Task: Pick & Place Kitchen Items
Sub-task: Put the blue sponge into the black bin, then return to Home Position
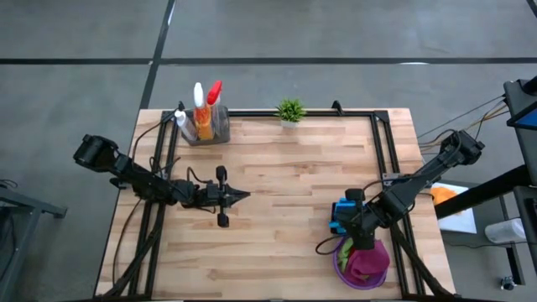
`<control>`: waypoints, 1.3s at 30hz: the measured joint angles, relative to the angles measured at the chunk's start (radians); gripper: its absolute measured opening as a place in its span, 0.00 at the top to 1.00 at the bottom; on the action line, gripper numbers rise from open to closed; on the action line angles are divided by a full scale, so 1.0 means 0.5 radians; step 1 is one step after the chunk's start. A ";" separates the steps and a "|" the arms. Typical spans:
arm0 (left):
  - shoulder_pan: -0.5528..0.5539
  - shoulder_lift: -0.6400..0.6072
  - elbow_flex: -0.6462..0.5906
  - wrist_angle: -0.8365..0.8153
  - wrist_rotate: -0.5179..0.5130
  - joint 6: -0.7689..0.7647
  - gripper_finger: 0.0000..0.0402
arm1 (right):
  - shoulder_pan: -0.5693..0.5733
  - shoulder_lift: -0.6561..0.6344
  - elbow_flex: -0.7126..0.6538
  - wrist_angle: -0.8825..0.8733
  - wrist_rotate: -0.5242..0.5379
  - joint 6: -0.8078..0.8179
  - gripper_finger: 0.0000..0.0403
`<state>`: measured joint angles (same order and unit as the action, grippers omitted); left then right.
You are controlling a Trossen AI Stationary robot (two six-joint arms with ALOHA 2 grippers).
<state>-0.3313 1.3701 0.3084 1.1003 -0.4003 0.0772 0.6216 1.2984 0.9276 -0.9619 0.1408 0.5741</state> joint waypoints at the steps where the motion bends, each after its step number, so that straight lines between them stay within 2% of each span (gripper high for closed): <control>1: 0.000 0.000 0.000 -0.002 0.000 0.000 1.00 | 0.000 -0.002 0.000 0.000 -0.003 0.013 0.93; 4: 0.000 0.000 0.000 -0.005 0.000 0.000 1.00 | 0.000 -0.007 0.000 -0.001 -0.005 0.053 0.82; 12: 0.000 0.000 0.000 -0.006 0.000 0.000 1.00 | 0.000 -0.010 0.000 -0.016 -0.004 0.067 0.44; 16: 0.000 0.000 0.000 -0.006 0.000 0.000 1.00 | 0.000 -0.012 0.002 -0.043 -0.002 0.073 0.33; 21: 0.000 0.000 0.000 -0.006 0.000 0.000 1.00 | 0.000 -0.012 0.073 -0.105 0.011 0.073 0.30; 26: 0.000 0.000 0.000 -0.007 0.000 0.000 1.00 | 0.000 -0.014 0.216 -0.180 0.123 0.041 0.30; 32: 0.000 0.000 0.000 -0.010 0.000 0.000 1.00 | 0.023 -0.036 0.385 -0.113 0.418 -0.145 0.30; 36: -0.002 0.000 -0.001 -0.009 0.000 -0.001 1.00 | 0.076 -0.125 0.352 0.310 0.674 -0.453 0.30; 39: -0.002 0.000 -0.002 -0.008 0.004 -0.016 1.00 | 0.097 -0.228 0.207 0.804 0.726 -0.737 0.30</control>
<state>-0.3321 1.3701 0.3077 1.0960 -0.3985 0.0692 0.6702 1.1845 1.0309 -0.5601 0.5036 0.2057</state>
